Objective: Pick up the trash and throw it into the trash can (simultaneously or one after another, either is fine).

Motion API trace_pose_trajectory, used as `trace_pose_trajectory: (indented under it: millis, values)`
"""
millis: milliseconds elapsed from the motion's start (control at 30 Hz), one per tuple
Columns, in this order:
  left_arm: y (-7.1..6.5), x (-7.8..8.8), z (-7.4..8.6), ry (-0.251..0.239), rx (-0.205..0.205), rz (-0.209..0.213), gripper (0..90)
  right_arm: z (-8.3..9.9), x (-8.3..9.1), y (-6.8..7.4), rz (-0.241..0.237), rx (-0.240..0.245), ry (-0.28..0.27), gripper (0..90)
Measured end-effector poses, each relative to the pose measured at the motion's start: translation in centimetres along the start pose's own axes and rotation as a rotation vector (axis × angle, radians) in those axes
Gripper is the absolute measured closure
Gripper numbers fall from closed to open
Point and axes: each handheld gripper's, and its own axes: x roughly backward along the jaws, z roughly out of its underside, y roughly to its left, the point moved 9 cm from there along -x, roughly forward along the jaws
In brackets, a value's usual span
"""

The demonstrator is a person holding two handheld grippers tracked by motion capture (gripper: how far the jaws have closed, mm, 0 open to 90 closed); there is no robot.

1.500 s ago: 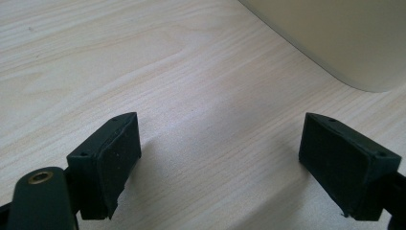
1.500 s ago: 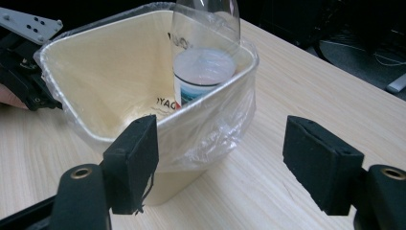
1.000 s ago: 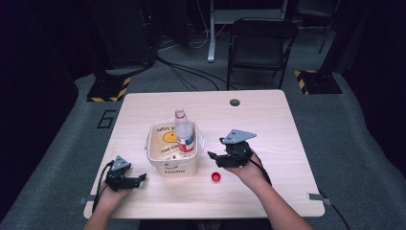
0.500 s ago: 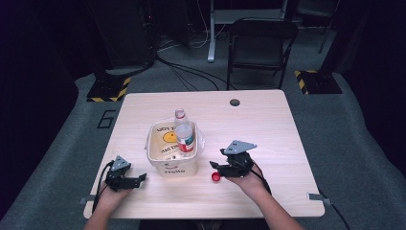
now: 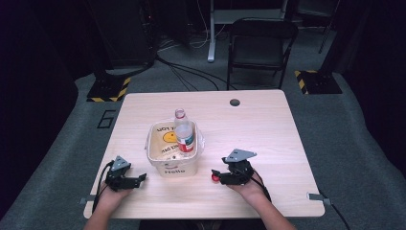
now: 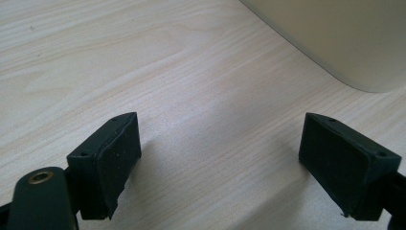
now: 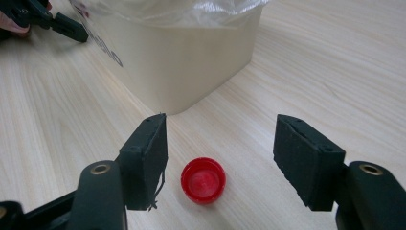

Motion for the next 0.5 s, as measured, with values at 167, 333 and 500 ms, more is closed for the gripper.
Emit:
trace_pose_trajectory:
  millis: [167,333,500]
  values:
    - [0.0,0.0,0.0,0.0,0.001,0.0,14.0,0.6,-0.4,0.1,-0.001,-0.003,0.009,34.9]
    - [0.0,0.0,0.0,0.0,0.0,0.0,14.0,0.9,-0.6,0.2,0.001,0.008,0.014,33.7]
    - [0.0,0.0,0.0,-0.001,0.001,0.0,14.0,1.4,-0.7,0.3,0.004,0.002,0.018,33.7]
